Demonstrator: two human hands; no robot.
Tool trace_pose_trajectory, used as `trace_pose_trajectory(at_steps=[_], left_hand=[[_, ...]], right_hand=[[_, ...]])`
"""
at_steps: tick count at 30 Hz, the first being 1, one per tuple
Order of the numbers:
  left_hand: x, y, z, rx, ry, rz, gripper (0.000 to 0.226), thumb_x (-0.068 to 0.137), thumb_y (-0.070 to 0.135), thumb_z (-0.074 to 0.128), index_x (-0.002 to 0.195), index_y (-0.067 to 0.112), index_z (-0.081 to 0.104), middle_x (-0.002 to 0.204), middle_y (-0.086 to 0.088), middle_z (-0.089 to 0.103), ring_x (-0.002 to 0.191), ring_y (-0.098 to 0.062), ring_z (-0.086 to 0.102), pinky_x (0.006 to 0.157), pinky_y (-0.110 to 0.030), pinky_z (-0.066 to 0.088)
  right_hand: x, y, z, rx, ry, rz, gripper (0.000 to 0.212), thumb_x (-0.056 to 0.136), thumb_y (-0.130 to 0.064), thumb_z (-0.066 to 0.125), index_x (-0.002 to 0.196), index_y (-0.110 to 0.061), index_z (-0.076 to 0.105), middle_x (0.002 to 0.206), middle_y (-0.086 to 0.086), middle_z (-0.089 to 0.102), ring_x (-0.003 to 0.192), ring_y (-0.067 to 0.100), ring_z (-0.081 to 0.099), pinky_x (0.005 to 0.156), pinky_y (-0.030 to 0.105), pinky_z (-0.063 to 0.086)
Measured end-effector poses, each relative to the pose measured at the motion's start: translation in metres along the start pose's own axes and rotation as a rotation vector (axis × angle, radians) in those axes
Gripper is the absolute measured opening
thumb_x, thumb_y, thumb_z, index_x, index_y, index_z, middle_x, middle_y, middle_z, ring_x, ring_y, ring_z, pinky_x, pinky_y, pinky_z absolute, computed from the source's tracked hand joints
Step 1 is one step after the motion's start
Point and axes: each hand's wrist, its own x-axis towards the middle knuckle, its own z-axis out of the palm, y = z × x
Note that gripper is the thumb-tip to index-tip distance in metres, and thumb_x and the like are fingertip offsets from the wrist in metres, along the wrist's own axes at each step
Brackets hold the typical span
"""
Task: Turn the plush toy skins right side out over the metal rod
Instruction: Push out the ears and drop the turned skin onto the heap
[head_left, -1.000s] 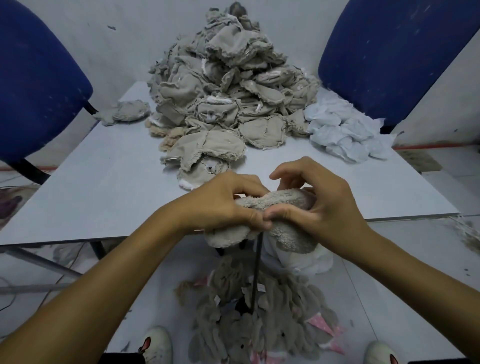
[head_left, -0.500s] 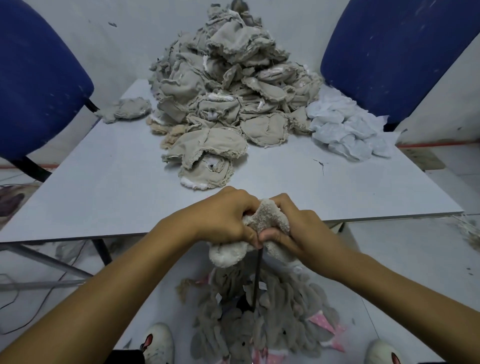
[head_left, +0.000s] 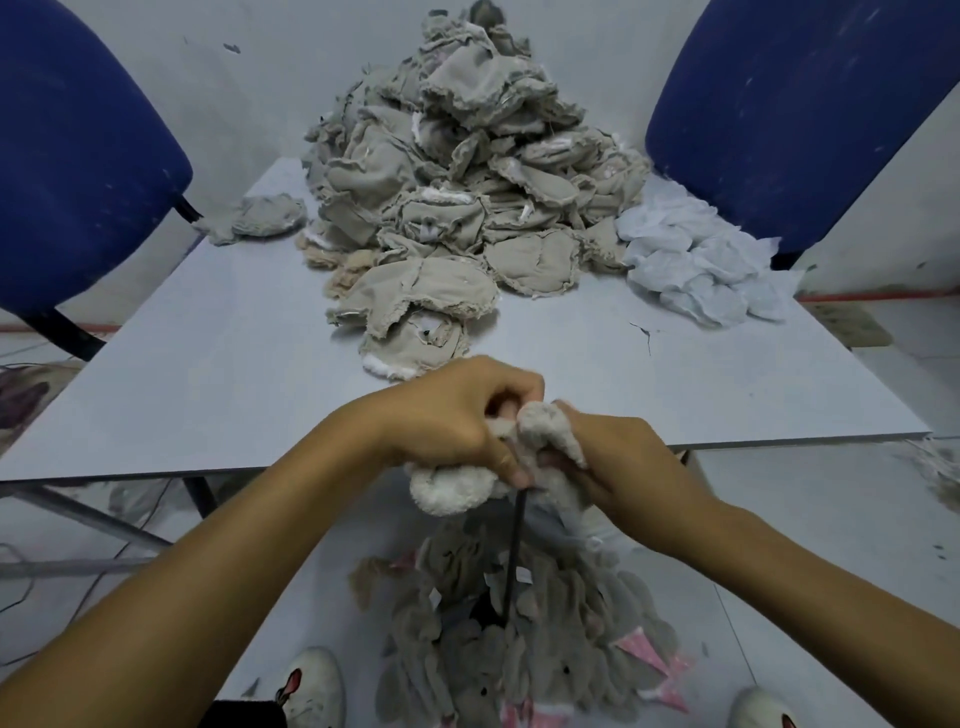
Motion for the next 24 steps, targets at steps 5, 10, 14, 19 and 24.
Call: trace_pose_trajectory(at_steps=[5,10,14,19,24], left_hand=[[0.006,-0.002,0.007,0.181,-0.035,-0.035,0.053,0.064,0.012,0.092,0.068,0.053,0.060,0.077,0.006,0.067,0.080,-0.021,0.064,0.076,-0.038,0.054],[0.007,-0.001,0.005,0.143,-0.048,-0.036,0.044,0.062,0.012,0.092,0.069,0.042,0.061,0.084,-0.010,0.068,0.083,-0.030,0.064,0.079,-0.049,0.053],[0.009,-0.005,0.005,0.186,-0.063,-0.026,0.048,0.063,0.014,0.092,0.069,0.047,0.058,0.080,0.000,0.066,0.081,-0.023,0.062,0.073,-0.040,0.051],[0.009,-0.005,0.003,0.194,-0.089,-0.006,0.041,0.064,0.008,0.090,0.072,0.032,0.058,0.073,0.017,0.062,0.075,-0.006,0.059,0.067,-0.025,0.046],[0.007,-0.001,-0.013,0.045,0.006,0.084,0.035,0.065,-0.006,0.086,0.073,0.016,0.059,0.068,0.015,0.059,0.066,0.000,0.057,0.062,-0.013,0.044]], right_hand=[[-0.005,0.002,0.002,-0.175,-0.033,-0.093,0.013,0.088,-0.041,0.045,0.099,-0.037,0.040,0.070,-0.007,0.065,0.053,0.021,0.057,0.045,0.028,0.034],[-0.007,0.000,0.003,-0.181,-0.071,-0.034,0.016,0.093,-0.045,0.048,0.105,-0.038,0.042,0.085,-0.012,0.067,0.066,0.018,0.062,0.052,0.028,0.036],[-0.008,0.006,-0.003,-0.159,-0.100,-0.036,0.037,0.095,-0.060,0.023,0.105,-0.035,0.048,0.095,-0.008,0.063,0.080,0.019,0.058,0.060,0.036,0.045],[-0.002,0.004,-0.008,0.098,-0.009,0.014,0.012,0.090,-0.033,0.069,0.086,-0.026,0.060,0.079,-0.005,0.058,0.073,0.015,0.053,0.064,0.036,0.043],[0.010,-0.011,-0.026,0.531,0.465,0.071,0.021,0.072,-0.021,0.085,0.086,-0.023,0.071,0.082,-0.009,0.068,0.076,0.004,0.063,0.069,0.017,0.046]])
